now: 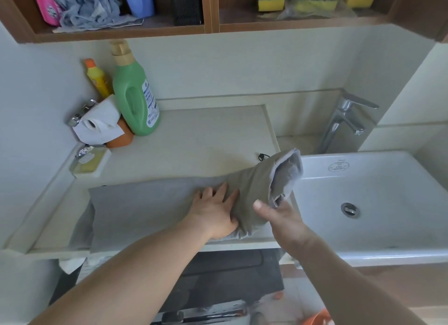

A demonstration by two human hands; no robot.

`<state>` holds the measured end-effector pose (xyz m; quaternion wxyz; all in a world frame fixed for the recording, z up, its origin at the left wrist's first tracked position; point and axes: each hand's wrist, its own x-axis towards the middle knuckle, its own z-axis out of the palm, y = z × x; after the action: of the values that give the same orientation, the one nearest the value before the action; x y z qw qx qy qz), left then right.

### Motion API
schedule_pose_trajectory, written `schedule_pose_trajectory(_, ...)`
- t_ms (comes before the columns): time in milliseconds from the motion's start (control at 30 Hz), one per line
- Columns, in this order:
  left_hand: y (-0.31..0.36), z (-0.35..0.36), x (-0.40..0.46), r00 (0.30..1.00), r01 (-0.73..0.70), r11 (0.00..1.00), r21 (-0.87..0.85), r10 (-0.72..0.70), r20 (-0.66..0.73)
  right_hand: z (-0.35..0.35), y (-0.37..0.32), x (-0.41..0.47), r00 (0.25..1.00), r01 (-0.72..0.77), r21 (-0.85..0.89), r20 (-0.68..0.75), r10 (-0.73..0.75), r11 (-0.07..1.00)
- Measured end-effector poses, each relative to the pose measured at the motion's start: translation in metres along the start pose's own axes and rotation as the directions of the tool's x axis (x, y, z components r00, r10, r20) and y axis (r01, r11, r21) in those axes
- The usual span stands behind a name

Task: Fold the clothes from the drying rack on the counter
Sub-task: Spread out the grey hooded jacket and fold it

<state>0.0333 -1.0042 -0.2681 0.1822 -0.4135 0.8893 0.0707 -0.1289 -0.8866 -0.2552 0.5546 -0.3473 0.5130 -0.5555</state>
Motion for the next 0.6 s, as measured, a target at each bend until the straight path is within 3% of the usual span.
schedule_pose_trajectory(67,0.003,0.000,0.001,1.000,0.012,1.000,-0.007,-0.012,0.012,0.008,0.010,0.000,0.997,-0.031,-0.159,-0.069,0.021,0.987)
schedule_pose_trajectory(133,0.003,-0.001,0.001,1.000,0.011,1.000,0.000,-0.011,0.007,0.016,0.018,0.005,0.973,-0.019,-0.154,-0.231,-0.017,0.988)
schedule_pose_trajectory(233,0.003,-0.002,0.002,1.000,-0.008,1.000,0.016,0.008,0.025,0.020,0.021,0.017,0.879,0.002,0.147,-0.471,0.068,0.989)
schedule_pose_trajectory(300,0.006,-0.005,0.004,0.998,-0.013,1.000,0.026,0.011,0.057,0.016,0.023,0.023,0.837,0.000,0.420,-0.496,0.229,0.907)
schedule_pose_trajectory(367,0.012,-0.010,0.006,0.995,-0.007,1.000,0.026,0.004,0.096,0.009,0.027,0.024,0.799,-0.027,0.496,-0.511,0.317,0.868)
schedule_pose_trajectory(500,0.020,-0.016,0.013,0.991,0.015,0.999,0.039,-0.020,0.135,0.008,0.020,0.022,0.803,-0.025,0.483,-0.512,0.305,0.876)
schedule_pose_trajectory(600,0.019,-0.009,0.014,0.991,0.014,0.999,0.033,-0.019,0.131,0.026,0.006,0.023,0.859,-0.048,0.169,-0.496,0.127,0.984)
